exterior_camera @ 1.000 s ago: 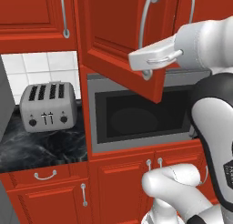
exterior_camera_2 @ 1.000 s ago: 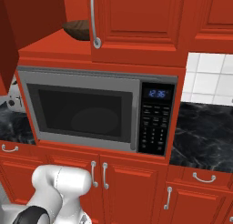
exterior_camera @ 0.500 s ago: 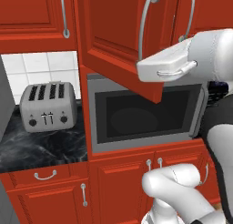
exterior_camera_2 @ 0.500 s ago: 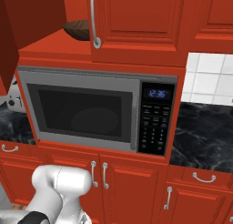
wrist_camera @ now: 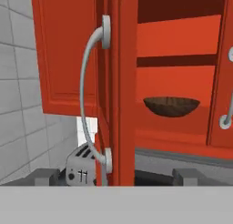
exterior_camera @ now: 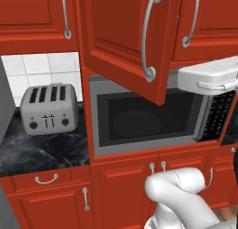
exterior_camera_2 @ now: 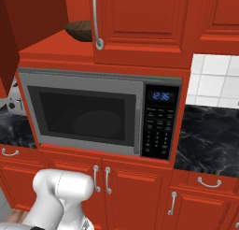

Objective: Move the bowls from the cabinet to the plates on the dining table.

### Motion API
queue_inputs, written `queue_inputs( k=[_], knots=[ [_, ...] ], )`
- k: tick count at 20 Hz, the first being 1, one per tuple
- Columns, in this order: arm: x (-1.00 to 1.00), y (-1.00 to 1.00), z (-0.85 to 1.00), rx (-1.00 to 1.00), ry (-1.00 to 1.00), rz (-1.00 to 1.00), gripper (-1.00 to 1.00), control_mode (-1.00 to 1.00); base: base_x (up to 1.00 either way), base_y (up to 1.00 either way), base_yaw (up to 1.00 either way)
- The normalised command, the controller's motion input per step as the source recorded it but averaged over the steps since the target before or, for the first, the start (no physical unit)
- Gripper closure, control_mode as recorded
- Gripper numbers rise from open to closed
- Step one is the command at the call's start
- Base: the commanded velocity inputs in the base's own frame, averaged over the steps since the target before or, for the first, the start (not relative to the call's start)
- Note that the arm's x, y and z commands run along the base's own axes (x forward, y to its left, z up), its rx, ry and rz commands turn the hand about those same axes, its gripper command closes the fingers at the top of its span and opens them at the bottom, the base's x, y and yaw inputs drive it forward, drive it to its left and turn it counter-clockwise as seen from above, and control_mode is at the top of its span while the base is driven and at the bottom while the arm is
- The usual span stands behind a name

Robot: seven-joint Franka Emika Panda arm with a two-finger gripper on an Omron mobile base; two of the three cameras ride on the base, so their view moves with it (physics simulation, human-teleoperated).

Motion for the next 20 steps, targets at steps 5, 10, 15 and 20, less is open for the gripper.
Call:
queue_inputs(
  k=[5, 10, 15, 20],
  knots=[
    [0.02, -0.81, 0.00, 0.08, 0.05, -0.38, -1.00, -1.00, 0.00, 0.00, 0.00],
    [0.08, -0.70, 0.00, 0.10, 0.09, -0.33, -1.00, -1.00, 0.00, 0.00, 0.00],
    [0.17, -0.29, 0.01, 0.17, 0.00, -0.06, -1.00, -1.00, 0.00, 0.00, 0.00],
    [0.44, -0.09, 0.03, 0.25, 0.00, 0.00, -1.00, -1.00, 0.00, 0.00, 0.00]
  ],
)
